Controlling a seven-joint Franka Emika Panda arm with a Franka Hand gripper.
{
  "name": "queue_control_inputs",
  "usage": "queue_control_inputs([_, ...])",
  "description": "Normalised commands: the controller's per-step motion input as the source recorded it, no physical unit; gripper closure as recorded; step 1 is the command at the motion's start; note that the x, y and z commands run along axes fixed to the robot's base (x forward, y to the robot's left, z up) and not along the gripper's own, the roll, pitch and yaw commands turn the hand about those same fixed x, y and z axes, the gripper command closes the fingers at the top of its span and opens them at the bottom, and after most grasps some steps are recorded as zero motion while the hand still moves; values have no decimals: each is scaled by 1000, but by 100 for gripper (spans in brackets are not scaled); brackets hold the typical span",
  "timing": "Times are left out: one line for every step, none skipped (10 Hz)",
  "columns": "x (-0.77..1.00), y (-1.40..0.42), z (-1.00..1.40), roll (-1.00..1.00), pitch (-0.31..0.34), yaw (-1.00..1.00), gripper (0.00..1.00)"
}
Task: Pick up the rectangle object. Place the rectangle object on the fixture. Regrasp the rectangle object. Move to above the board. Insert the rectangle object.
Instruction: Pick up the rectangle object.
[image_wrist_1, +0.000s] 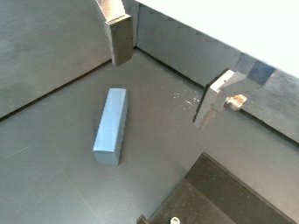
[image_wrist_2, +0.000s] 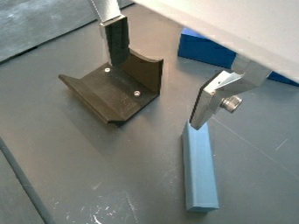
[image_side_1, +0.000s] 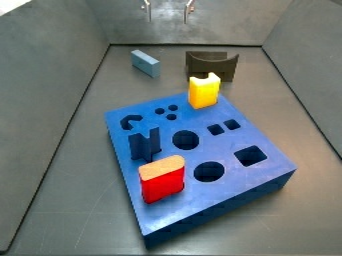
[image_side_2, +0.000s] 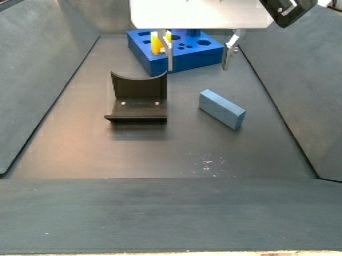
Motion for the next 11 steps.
queue_control_inputs([-11,-174,0,29,0,0,0])
queue_control_inputs([-723,-314,-183,-3,-37,440,0])
queue_control_inputs([-291,-386,-166,0,0,726,0])
queue_control_inputs([-46,-140,-280,0,0,977,0])
queue_control_inputs([0,-131,-391,-3,166,951,0])
queue_control_inputs([-203,-320,-94,-83,0,717,0])
queue_control_inputs([0,-71,-223,-69,-189,103,0])
queue_control_inputs([0,-100,-543,-17,-54,60,0])
queue_control_inputs([-17,-114,-634,-57,166,826,0])
queue_control_inputs([11,0,-597,-23,163,1000,0])
queue_control_inputs([14,0,-600,-20,154,1000,0])
